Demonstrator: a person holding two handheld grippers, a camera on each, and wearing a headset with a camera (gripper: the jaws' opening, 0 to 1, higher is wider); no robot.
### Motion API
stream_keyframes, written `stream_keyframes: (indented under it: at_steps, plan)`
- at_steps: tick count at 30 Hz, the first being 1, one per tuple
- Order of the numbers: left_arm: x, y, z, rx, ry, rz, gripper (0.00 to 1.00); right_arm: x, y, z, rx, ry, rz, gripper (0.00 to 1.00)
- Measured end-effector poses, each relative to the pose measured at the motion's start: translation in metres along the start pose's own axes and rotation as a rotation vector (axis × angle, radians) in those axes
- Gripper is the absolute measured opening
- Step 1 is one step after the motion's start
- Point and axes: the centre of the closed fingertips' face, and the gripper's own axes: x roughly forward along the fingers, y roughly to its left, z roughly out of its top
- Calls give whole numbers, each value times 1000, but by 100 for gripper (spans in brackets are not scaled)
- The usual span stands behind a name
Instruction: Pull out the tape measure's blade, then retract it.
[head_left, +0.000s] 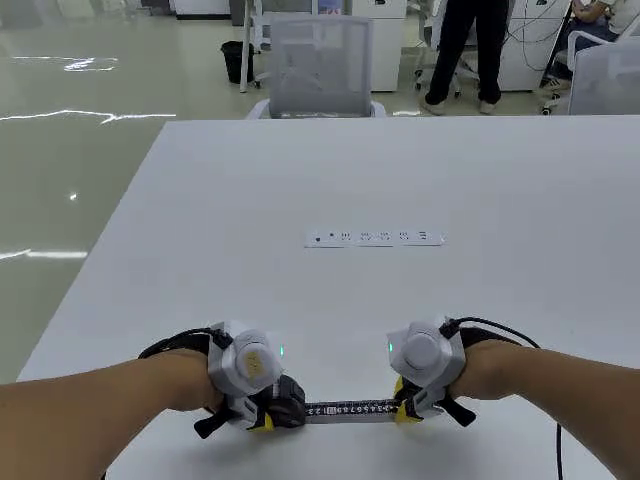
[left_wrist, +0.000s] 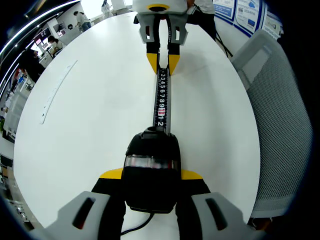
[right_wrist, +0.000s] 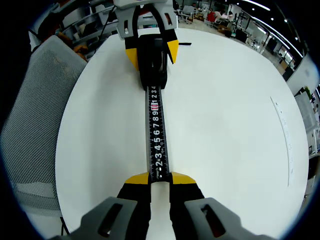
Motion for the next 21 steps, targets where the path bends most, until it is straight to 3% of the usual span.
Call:
stream_keyframes:
  at_steps: [21]
  plan:
    - [0, -1, 0, -4, -2, 2, 34, -8, 0, -17, 18, 18, -1, 12]
